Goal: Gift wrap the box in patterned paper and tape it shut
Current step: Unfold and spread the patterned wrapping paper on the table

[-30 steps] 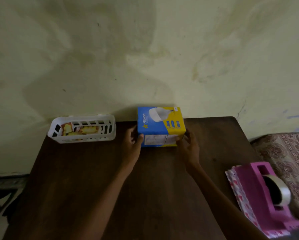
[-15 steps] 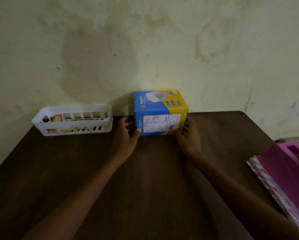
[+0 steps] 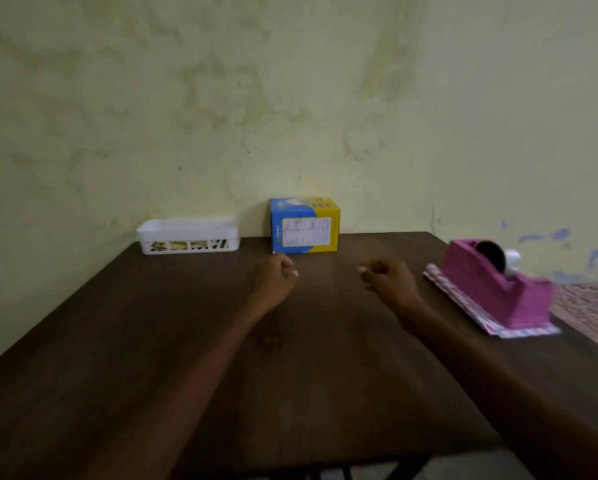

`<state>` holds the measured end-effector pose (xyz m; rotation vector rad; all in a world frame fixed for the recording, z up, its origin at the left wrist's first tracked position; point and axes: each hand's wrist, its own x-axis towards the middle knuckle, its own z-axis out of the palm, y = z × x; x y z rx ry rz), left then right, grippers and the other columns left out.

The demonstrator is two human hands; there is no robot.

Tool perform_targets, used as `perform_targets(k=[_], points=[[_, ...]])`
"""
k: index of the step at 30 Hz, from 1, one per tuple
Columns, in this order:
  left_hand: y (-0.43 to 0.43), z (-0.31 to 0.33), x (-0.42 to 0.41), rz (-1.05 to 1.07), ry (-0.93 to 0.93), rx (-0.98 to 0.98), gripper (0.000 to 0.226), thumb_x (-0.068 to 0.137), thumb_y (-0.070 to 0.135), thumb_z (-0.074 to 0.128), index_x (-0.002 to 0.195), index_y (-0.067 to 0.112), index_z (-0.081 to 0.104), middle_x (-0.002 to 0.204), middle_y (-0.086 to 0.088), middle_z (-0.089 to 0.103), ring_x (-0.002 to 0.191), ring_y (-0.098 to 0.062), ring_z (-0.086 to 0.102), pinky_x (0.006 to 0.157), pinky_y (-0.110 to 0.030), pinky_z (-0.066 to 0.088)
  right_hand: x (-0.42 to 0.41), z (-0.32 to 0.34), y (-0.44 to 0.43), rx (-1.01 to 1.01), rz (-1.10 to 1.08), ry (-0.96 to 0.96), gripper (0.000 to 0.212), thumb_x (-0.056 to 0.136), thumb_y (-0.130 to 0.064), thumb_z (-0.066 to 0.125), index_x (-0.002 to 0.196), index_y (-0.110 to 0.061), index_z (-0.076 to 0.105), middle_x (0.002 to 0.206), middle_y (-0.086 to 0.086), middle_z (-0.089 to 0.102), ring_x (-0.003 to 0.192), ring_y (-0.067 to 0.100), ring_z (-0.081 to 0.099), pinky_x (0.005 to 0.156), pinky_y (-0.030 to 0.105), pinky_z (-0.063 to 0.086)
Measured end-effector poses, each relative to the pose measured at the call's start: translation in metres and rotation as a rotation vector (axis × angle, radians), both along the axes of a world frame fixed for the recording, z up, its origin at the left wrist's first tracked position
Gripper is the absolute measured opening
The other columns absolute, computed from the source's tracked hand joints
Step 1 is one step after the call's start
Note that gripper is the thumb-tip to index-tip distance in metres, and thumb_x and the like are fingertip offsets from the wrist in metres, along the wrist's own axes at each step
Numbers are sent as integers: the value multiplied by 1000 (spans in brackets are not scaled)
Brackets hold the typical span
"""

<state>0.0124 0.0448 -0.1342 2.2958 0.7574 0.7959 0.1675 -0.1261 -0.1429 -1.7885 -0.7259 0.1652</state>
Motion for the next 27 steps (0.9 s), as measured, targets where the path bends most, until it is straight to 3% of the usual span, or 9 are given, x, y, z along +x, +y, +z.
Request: perform_targets(k=[3, 6, 9, 11, 15, 19, 23, 25, 27], points=[[-63, 2, -27, -93, -19, 8, 13, 90, 18, 63, 102, 14, 64, 99, 1, 64, 91, -9, 59, 76, -19, 46, -38, 1, -72, -44, 18, -52, 5, 87, -21, 70, 85, -25, 72, 87, 0, 73, 83, 18, 71, 83, 44, 58], [-106, -1, -34, -187, -18, -5, 11, 89, 15, 63, 100, 12, 65, 98, 1, 65, 89, -9, 60, 74, -16, 46, -57, 5, -125, -126, -18, -219, 9, 89, -21, 70, 80, -20, 70, 79, -6, 70, 75, 10, 66, 68, 23, 50], [-134, -9, -24, -266, -13, 15, 6, 86, 14, 67, 92, 15, 67, 91, 4, 67, 86, -11, 63, 84, -31, 52, -54, 5, -165, -153, -151, -373, 7, 85, -15, 72, 79, -15, 68, 77, -2, 69, 71, 10, 61, 64, 22, 39], [-154, -12, -9, -298, -10, 40, 5, 84, 14, 68, 89, 17, 68, 87, 6, 67, 84, -11, 64, 85, -31, 52, -40, 3, -190, -116, -261, -371, 8, 82, -11, 72, 89, -15, 70, 86, 1, 71, 77, 13, 63, 68, 23, 42], [-185, -19, 35, -376, 22, 54, 7, 81, 17, 69, 87, 20, 69, 83, 7, 69, 78, -8, 65, 81, -29, 53, 3, 2, -224, -109, -444, -345, 45, 79, -18, 74, 120, -12, 56, 112, 9, 57, 100, 25, 57, 80, 37, 50], [-203, -26, 83, -319, 120, 15, 7, 84, 24, 66, 86, 20, 72, 83, 3, 72, 78, -10, 65, 78, -25, 51, 39, 2, -226, -268, -469, -265, 92, 73, -35, 79, 147, -16, 28, 137, 20, 42, 126, 36, 40, 97, 52, 43], [-218, -21, 137, -242, 191, -270, 32, 87, 38, 62, 73, 10, 69, 68, -11, 65, 70, -27, 63, 62, -28, 39, 71, -3, -219, -324, -378, -249, 105, 73, -44, 80, 151, -15, 16, 138, 18, 49, 122, 37, 52, 94, 49, 49], [-223, -18, 159, -222, 137, -438, 34, 86, 34, 64, 91, 2, 71, 85, -22, 68, 83, -34, 66, 63, -27, 38, 83, -6, -215, -388, -402, -314, 101, 72, -49, 77, 148, -15, 19, 130, 16, 58, 113, 36, 59, 89, 49, 53], [-230, -14, 178, -221, 75, -535, 35, 88, 23, 64, 115, 1, 65, 112, -17, 67, 100, -29, 65, 72, -26, 46, 92, -11, -211, -421, -428, -361, 91, 72, -49, 76, 141, -17, 25, 119, 13, 64, 102, 34, 64, 82, 50, 57]])
